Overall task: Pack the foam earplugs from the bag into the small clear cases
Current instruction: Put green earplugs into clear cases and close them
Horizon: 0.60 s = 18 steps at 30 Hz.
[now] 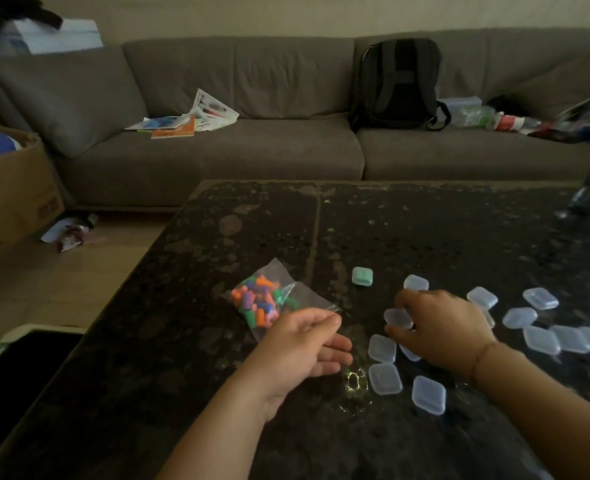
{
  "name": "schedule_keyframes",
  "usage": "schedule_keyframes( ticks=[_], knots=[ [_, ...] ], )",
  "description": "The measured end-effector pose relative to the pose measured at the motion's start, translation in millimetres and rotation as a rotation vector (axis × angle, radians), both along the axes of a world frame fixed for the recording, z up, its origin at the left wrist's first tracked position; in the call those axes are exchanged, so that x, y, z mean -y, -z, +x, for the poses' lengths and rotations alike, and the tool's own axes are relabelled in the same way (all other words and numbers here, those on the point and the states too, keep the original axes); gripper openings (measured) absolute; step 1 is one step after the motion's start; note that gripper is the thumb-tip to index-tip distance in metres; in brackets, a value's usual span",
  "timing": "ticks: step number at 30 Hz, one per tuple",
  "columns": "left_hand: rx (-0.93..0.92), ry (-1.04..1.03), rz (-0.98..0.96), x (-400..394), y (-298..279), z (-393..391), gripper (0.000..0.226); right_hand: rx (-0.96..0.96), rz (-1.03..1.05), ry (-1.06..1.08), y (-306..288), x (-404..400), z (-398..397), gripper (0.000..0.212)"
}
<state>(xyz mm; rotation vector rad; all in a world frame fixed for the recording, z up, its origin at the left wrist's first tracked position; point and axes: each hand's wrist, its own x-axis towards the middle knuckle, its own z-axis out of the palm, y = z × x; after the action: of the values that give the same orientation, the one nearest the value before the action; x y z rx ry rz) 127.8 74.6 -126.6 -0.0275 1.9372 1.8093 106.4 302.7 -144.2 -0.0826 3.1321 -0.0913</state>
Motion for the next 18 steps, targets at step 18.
schedule_keyframes(
  ticks=[18],
  knots=[
    [0.322,-0.049,0.775,-0.4,0.9,9.6,0.036,-0.421,-0.394,-0.462,-23.9,46.6,43.6,0.020]
  ],
)
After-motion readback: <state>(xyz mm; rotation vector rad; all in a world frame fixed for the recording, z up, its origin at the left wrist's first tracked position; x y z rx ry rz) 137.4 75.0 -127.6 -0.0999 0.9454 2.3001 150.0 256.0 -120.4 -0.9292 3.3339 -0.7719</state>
